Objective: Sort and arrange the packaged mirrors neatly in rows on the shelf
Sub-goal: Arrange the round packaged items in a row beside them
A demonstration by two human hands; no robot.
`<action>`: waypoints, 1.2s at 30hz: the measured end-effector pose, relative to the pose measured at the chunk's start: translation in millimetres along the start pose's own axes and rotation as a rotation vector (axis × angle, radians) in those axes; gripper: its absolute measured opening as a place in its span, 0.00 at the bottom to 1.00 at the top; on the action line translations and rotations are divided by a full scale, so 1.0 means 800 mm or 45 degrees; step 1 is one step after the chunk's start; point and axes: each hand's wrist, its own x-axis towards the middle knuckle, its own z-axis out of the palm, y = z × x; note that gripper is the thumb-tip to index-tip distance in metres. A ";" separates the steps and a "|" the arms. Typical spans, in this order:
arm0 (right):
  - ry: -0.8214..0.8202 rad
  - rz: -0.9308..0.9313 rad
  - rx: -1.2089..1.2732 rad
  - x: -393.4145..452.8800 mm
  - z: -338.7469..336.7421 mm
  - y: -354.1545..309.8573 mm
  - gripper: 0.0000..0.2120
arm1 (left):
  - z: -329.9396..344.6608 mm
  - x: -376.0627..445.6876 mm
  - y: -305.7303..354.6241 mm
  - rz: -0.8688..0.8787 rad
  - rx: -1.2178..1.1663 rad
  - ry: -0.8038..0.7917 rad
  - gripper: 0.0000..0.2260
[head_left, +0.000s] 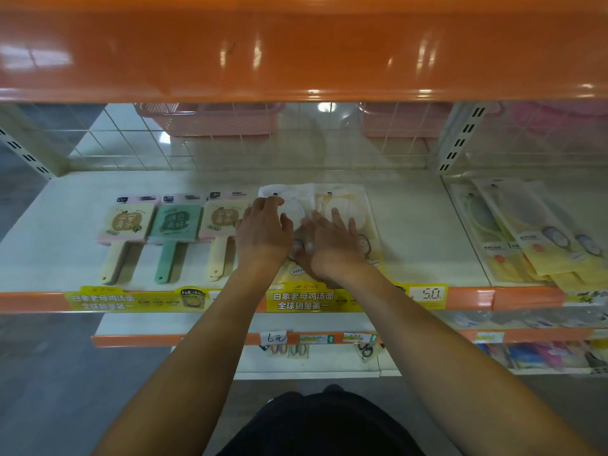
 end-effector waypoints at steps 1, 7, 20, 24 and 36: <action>0.011 0.017 0.022 0.000 0.001 0.001 0.33 | 0.001 0.001 0.000 0.017 0.016 -0.011 0.17; 0.294 0.178 0.130 -0.015 -0.017 0.018 0.26 | 0.013 0.001 0.019 0.180 0.162 -0.124 0.19; 0.729 0.450 0.251 -0.083 -0.041 0.107 0.21 | 0.057 -0.018 0.120 0.539 0.005 -0.276 0.18; 0.805 0.451 0.249 -0.098 -0.048 0.147 0.19 | 0.081 -0.032 0.161 0.587 -0.030 -0.274 0.18; 0.836 0.304 0.123 -0.130 -0.099 0.326 0.20 | 0.160 -0.069 0.320 0.430 -0.011 -0.190 0.17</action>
